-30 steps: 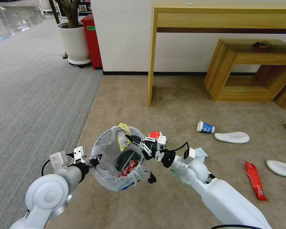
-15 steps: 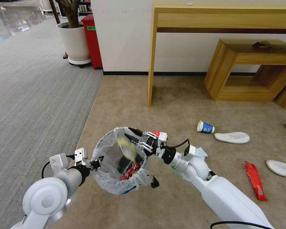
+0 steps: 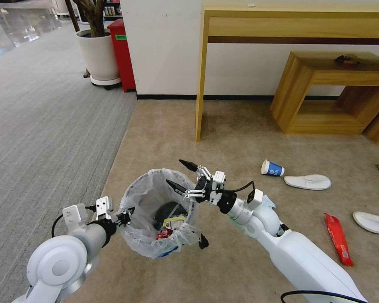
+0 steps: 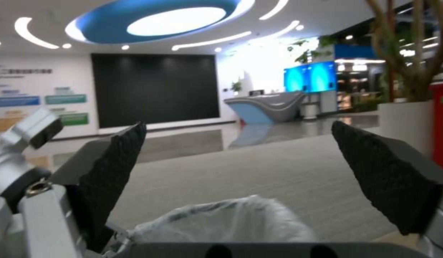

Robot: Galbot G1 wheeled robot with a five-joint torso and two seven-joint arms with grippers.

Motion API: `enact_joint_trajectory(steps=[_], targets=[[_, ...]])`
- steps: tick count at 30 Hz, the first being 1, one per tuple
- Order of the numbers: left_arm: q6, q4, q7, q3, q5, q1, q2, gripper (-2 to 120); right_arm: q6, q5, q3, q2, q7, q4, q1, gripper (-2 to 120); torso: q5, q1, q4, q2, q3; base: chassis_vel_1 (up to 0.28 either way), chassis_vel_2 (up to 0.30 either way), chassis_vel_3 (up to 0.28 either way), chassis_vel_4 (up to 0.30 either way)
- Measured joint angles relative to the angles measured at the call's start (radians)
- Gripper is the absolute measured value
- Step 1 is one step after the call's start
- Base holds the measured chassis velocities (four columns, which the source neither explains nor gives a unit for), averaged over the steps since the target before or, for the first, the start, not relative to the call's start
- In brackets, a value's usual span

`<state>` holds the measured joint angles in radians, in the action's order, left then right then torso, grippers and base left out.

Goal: Pick up the trash bin and place the garbage on the floor into it.

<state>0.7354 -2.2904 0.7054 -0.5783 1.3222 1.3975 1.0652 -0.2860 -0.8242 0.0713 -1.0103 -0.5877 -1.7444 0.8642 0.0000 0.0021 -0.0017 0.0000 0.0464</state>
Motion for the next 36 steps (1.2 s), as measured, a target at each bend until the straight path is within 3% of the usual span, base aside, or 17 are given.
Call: enact_joint_trajectory(steps=[3, 5, 6, 9, 16, 25, 36], targets=[[0.0, 0.013, 0.016, -0.013, 0.001, -0.009, 0.004, 0, 0.007, -0.003, -0.018, 0.002, 0.048, -0.016, 0.01, 100, 0.0, 0.0, 0.0, 0.0, 0.0, 0.0, 0.0, 0.0, 0.0], [0.0, 0.043, 0.032, -0.049, 0.0, -0.021, 0.011, 0, 0.058, 0.015, -0.069, 0.01, 0.257, -0.065, 0.037, 100, -0.0002, 0.0, 0.0, 0.0, 0.0, 0.0, 0.0, 0.0, 0.0], [0.0, 0.043, 0.032, -0.049, 0.0, -0.021, 0.011, 0, 0.058, 0.015, -0.069, 0.01, 0.257, -0.065, 0.037, 100, -0.0002, 0.0, 0.0, 0.0, 0.0, 0.0, 0.0, 0.0, 0.0], [0.0, 0.057, 0.047, -0.091, -0.014, -0.026, 0.016, 0, 0.09, 0.078, -0.14, 0.018, 0.494, -0.103, 0.077, 100, 0.0001, 0.0, 0.0, 0.0, 0.0, 0.0, 0.0, 0.0, 0.0], [0.0, 0.066, 0.047, -0.126, -0.086, -0.027, 0.025, 0, 0.15, 0.224, -0.295, 0.025, 0.711, -0.127, 0.171, 100, 0.0002, 0.0, -0.0001, 0.0, 0.0, 0.0, 0.0, 0.0, 0.0], [0.0, 0.065, 0.012, -0.153, -0.123, -0.02, 0.04, 0, 0.155, 0.303, -0.464, -0.001, 0.789, -0.132, 0.282, 100, 0.0001, 0.0, -0.0001, 0.0, 0.0, 0.0, 0.0, 0.0, 0.0], [0.0, 0.039, -0.024, -0.158, -0.164, 0.0, 0.051, 0, 0.145, 0.308, -0.535, -0.052, 0.793, -0.127, 0.362, 100, 0.0001, 0.0, -0.0001, 0.0, 0.0, 0.0, 0.0, 0.0, 0.0]])
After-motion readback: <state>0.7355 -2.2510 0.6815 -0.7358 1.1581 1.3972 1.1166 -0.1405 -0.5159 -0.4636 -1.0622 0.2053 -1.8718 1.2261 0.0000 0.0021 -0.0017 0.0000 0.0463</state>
